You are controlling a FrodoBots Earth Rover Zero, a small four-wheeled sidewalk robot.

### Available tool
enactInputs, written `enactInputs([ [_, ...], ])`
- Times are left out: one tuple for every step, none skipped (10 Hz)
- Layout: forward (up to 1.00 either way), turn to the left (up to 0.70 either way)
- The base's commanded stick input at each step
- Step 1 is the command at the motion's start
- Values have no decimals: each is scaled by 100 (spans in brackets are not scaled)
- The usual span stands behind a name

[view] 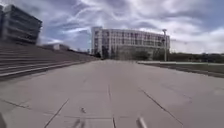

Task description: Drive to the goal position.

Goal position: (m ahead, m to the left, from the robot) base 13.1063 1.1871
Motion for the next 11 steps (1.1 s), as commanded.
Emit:
enactInputs([
  [70, 0],
  [70, 0],
  [70, 0],
  [70, 0],
  [70, 0],
  [70, 0],
  [70, 0],
  [70, 0],
  [70, 0],
  [70, 0],
  [70, 0],
])
